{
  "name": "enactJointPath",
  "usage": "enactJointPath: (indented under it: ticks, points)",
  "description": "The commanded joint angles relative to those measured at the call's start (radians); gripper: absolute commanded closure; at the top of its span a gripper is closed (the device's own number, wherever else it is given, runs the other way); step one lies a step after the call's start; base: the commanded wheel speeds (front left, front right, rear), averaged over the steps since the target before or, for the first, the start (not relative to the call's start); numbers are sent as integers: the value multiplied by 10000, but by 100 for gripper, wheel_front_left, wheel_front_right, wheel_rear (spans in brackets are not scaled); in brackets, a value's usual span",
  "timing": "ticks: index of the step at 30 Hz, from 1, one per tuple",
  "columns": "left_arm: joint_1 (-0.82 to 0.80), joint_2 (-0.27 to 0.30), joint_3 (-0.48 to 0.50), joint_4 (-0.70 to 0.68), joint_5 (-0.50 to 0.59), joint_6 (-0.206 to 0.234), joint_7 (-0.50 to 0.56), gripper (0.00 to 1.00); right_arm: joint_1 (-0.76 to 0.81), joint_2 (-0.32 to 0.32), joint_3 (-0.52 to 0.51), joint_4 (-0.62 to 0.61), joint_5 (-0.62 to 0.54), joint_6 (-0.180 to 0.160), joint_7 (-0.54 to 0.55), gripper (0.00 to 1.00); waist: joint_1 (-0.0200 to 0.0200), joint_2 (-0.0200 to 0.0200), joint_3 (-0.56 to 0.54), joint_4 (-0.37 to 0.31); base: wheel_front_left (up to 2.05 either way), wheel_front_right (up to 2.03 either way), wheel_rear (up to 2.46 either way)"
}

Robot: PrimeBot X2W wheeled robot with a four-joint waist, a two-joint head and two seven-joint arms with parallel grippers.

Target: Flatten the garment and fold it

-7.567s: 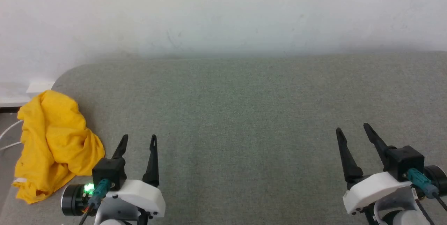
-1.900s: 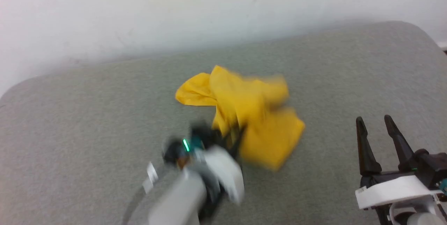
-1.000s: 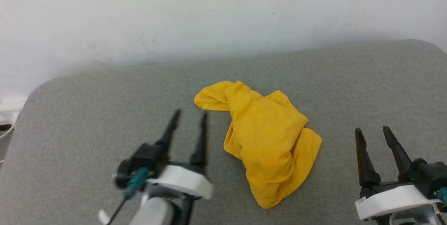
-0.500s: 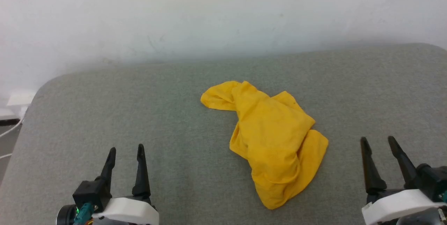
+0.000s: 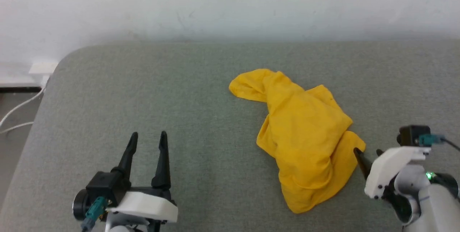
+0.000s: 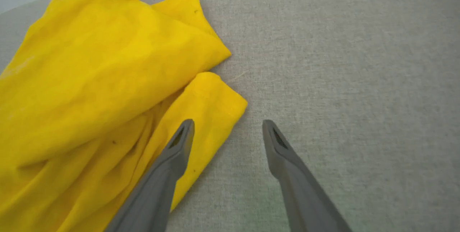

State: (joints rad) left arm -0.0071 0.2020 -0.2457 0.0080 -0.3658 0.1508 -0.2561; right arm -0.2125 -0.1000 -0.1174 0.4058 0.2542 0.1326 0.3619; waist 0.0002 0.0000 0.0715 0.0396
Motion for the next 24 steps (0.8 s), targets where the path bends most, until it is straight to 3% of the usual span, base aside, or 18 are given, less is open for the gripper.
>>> enactJointPath:
  ticks: [1,10,11,12,13,14,15,18,24]
  points:
    - [-185,-32,-61,-68,139,-89,-48,0,-398,-221,175,336,201,-19,413,0,-2,0,296,297,0,0,0]
    - [-341,-46,-105,-238,715,-62,-54,0,-1425,-741,1020,2488,1288,-19,2396,0,-2,0,492,525,0,0,0]
    - [-340,-75,-106,-235,740,-71,-55,0,-1439,-747,1086,2777,1433,-19,2721,7,-2,0,491,554,0,0,0]
    - [-335,-93,-91,-236,756,-82,-55,0,-1452,-722,1140,3023,1606,-19,3043,53,-2,0,494,568,0,0,0]
    - [-329,-100,-72,-234,779,-89,-55,0,-1461,-720,1215,3213,1733,-19,3310,61,-2,0,492,574,0,0,0]
    - [-324,-111,-46,-233,788,-100,-55,0,-1471,-719,1297,3322,1843,-19,3478,85,-2,0,486,573,0,0,0]
    - [-319,-124,-14,-234,792,-111,-55,0,-1480,-709,1352,3385,1969,-19,3578,100,-2,0,483,564,0,0,0]
    - [-272,-165,90,-228,806,-120,-56,0,-1557,-798,1569,3240,2191,-19,3360,100,-2,0,419,462,0,0,0]
    - [-136,-215,224,-192,839,-161,-56,0,-1529,-1423,1554,1908,2237,-19,1454,100,-2,0,106,209,0,0,0]
